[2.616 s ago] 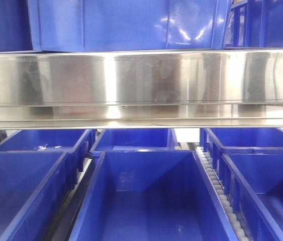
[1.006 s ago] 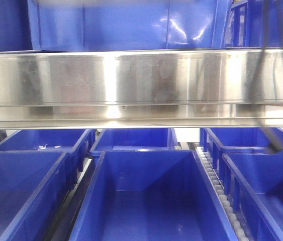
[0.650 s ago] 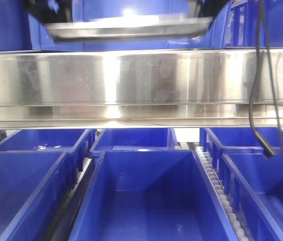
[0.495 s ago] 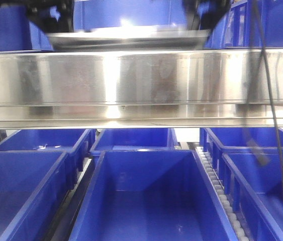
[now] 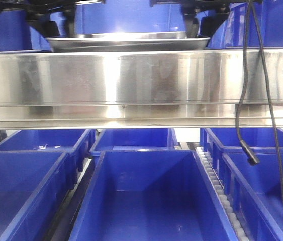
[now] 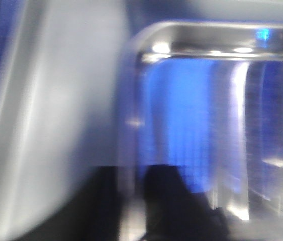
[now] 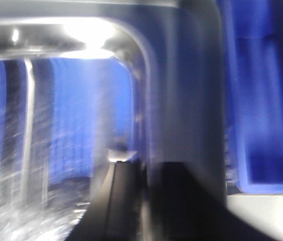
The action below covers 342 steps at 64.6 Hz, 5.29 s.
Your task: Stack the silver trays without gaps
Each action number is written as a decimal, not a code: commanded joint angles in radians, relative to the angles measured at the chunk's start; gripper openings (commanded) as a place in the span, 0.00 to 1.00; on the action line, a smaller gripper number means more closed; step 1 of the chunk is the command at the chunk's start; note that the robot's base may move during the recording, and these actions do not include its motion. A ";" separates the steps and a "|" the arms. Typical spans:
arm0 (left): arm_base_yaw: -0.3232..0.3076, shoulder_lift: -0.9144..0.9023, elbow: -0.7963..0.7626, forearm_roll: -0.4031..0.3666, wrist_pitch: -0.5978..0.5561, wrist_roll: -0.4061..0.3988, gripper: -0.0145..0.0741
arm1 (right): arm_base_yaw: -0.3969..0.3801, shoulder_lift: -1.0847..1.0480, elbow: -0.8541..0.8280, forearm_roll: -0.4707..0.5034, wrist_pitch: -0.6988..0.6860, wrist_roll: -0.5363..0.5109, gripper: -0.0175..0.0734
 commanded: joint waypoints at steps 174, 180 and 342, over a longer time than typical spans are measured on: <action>-0.144 -1.416 1.264 0.157 -1.016 -0.042 0.15 | 0.059 -1.408 1.145 -0.060 -0.889 -0.136 0.11; -0.144 -1.416 1.264 0.157 -1.016 -0.042 0.15 | 0.059 -1.408 1.145 -0.060 -0.889 -0.136 0.11; 0.059 -1.535 1.333 0.053 -0.983 0.200 0.15 | -0.531 -1.922 1.806 0.240 -1.029 -0.534 0.11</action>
